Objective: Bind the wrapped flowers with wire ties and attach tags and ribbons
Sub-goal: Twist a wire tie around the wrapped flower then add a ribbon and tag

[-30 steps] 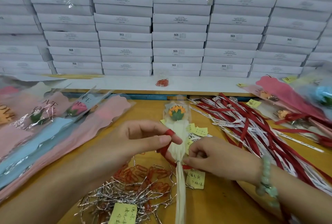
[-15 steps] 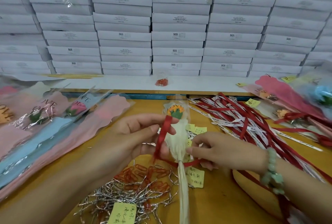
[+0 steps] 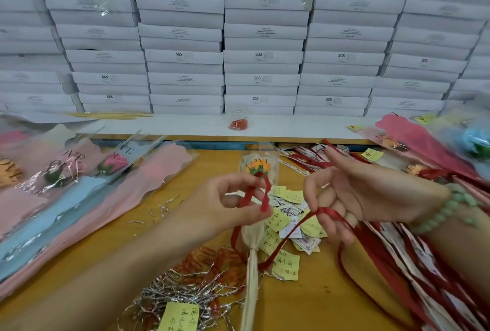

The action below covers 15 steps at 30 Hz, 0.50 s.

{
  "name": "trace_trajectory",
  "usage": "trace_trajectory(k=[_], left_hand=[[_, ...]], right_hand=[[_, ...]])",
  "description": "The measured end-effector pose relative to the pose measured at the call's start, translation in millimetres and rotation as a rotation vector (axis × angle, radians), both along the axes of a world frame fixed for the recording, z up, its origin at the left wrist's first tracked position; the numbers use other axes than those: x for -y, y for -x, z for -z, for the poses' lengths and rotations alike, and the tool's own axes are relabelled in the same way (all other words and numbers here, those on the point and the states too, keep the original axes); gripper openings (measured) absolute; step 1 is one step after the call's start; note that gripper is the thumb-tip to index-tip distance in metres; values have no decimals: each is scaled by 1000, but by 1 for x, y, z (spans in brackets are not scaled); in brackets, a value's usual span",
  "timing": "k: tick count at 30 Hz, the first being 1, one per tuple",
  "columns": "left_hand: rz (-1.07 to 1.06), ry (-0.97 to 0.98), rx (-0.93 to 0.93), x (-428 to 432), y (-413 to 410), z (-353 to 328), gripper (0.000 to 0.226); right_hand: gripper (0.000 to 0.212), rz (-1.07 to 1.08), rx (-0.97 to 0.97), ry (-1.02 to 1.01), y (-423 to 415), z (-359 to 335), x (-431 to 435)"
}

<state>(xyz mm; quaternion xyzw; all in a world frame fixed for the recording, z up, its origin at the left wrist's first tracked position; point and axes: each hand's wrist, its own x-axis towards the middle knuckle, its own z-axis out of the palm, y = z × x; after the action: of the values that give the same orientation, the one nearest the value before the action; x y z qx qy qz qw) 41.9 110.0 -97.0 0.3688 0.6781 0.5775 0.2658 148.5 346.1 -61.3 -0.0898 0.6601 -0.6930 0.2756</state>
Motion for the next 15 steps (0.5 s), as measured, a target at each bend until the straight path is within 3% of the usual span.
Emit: trace_trajectory(k=[5,7,9,11,15], left_hand=[[-104,-157,61,-4,2,8,37],[-107,-200,74,-2,5,10,36],[-65,-225,78,0,8,11,35],[-25,-218,85,1,9,12,42],[4,-146,96,-1,6,19,73]], right_hand=[[52,-19,-157,301,6,4,7],[36,-29,-233,300,6,4,13],[26,1,-348,166,3,5,19],[36,41,-471,-26,2,9,24],[19,171,-617,-328,3,14,42]])
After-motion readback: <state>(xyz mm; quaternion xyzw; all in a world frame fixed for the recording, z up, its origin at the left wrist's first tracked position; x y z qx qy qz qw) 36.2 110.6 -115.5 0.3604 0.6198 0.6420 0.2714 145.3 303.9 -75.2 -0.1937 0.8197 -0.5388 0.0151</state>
